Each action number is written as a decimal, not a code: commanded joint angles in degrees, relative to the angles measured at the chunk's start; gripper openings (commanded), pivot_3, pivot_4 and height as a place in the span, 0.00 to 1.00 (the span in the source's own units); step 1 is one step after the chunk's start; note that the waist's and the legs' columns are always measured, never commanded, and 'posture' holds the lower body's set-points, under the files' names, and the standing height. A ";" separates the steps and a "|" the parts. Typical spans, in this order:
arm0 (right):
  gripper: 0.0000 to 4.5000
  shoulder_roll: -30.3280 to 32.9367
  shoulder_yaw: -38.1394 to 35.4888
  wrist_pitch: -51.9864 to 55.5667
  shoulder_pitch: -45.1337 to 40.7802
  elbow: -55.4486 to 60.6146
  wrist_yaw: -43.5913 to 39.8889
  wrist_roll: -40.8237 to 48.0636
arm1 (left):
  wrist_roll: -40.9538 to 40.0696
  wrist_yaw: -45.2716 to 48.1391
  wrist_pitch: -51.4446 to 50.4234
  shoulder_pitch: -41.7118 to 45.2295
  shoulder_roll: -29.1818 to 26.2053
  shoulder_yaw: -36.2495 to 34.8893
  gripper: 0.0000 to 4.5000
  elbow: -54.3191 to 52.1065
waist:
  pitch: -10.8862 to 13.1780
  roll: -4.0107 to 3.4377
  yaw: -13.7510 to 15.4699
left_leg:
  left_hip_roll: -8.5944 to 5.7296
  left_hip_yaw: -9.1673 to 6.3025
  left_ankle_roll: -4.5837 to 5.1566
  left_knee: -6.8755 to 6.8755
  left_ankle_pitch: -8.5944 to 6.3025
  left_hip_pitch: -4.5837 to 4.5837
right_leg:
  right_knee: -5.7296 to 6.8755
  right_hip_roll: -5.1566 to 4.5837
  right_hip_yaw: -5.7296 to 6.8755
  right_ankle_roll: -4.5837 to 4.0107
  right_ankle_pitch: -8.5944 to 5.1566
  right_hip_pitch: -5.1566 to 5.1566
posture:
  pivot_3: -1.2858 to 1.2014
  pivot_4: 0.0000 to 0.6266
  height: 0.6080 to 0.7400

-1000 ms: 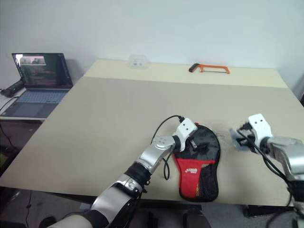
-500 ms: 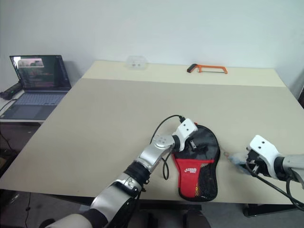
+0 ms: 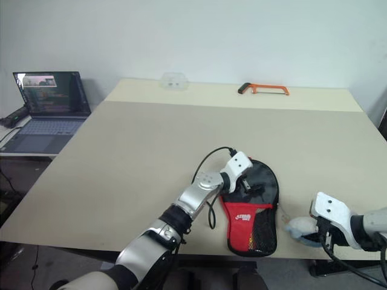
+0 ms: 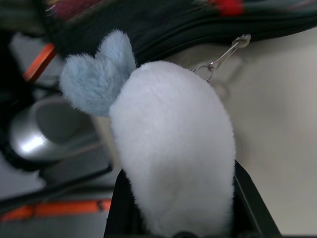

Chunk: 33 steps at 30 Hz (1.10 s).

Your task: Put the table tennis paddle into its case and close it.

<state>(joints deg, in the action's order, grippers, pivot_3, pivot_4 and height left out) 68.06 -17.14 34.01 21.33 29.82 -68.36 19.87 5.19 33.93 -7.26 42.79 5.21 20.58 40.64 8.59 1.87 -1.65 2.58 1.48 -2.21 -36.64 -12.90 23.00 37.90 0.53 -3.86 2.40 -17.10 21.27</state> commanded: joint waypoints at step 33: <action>0.13 1.01 1.71 -3.07 -0.21 3.10 -4.37 1.10 | 3.37 0.70 -2.68 -1.22 -1.97 1.84 1.00 5.03 | 0.04 0.26 -0.01 | 0.00 -0.02 0.00 0.13 0.00 -0.09 | -0.11 -0.02 -0.03 0.03 0.02 -0.04 | 0.52 0.24 1.00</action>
<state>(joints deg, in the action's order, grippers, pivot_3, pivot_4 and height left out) 69.23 -12.55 30.70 21.95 33.69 -72.42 19.47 5.68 35.04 -7.29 43.51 4.57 20.64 41.03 8.63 2.13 -1.66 2.59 1.46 -2.21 -36.50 -12.90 22.91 37.80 0.52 -3.88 2.43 -17.08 21.22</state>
